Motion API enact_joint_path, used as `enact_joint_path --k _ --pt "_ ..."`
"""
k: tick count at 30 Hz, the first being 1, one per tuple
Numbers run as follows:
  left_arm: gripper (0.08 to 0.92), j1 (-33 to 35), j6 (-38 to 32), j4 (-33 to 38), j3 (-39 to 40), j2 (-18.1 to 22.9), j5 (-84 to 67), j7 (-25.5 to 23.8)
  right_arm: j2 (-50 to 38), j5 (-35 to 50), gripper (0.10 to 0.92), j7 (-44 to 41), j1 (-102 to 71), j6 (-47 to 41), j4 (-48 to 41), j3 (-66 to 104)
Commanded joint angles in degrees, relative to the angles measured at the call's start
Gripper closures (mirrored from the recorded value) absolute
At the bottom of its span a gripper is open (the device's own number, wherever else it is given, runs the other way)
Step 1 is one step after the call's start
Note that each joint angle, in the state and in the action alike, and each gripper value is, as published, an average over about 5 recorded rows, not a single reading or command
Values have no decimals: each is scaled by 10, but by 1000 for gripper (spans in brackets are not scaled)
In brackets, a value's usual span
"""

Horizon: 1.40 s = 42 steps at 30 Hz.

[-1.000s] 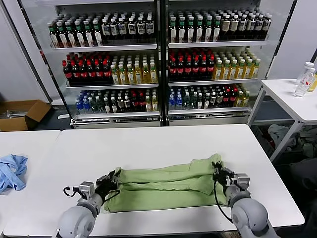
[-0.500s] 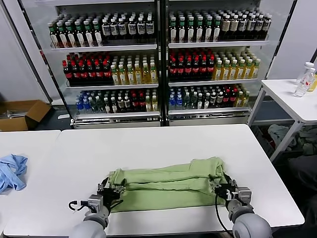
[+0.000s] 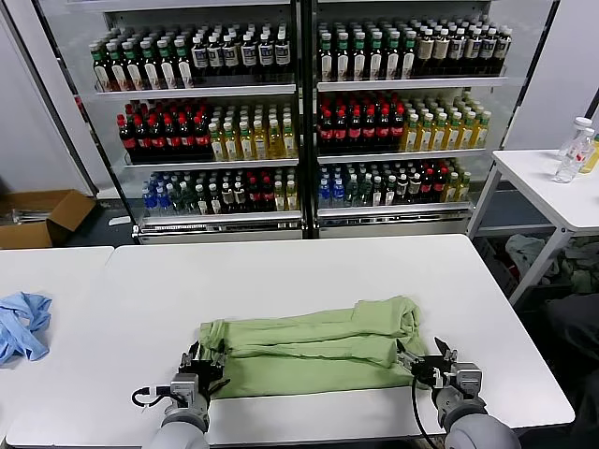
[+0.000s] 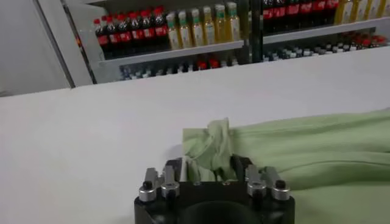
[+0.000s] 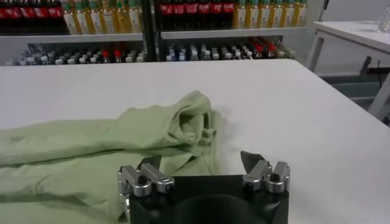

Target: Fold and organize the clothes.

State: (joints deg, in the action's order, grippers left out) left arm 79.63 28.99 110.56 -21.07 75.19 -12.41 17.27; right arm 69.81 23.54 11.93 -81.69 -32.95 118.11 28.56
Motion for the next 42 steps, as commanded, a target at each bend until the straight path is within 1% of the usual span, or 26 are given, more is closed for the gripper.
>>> enact_joint_path --k 1,5,11,14,17,20,25,28,31,34,39,42 --pt "548 -10 -9 -1 -36 -43 -75 -44 0 1 203 1 -6 -1 5 5" --pt "670 -41 -17 -23 -92 -100 -93 -80 -1 8 203 3 -7 -1 9 10" --pt "841 -72 -25 -48 -184 -158 -112 -106 -2 13 203 4 -13 0 17 16" --pt "899 -81 -23 -29 -224 -179 -148 -109 -5 19 203 4 -15 0 20 20" --pt "911 -81 -16 16 -239 -184 -227 -107 -6 23 203 5 -14 1 24 22" --pt "911 -66 -6 74 -215 -158 -307 -100 -6 24 203 5 -13 1 26 20" --pt "911 -31 2 145 -109 -64 -357 -89 -4 24 203 5 -18 1 29 20" --pt "911 -27 6 169 -36 -14 -376 -77 -4 23 203 5 -23 1 33 22" --pt "911 -44 4 151 26 17 -380 -59 -2 21 203 5 -26 2 35 24" --pt "911 -78 1 105 73 42 -372 -37 -2 21 203 4 -30 3 36 27" --pt "911 -122 -10 24 120 73 -337 -13 -5 23 203 3 -35 6 35 34" --pt "911 -140 -33 -16 137 87 -301 3 -8 26 203 3 -34 8 33 36"
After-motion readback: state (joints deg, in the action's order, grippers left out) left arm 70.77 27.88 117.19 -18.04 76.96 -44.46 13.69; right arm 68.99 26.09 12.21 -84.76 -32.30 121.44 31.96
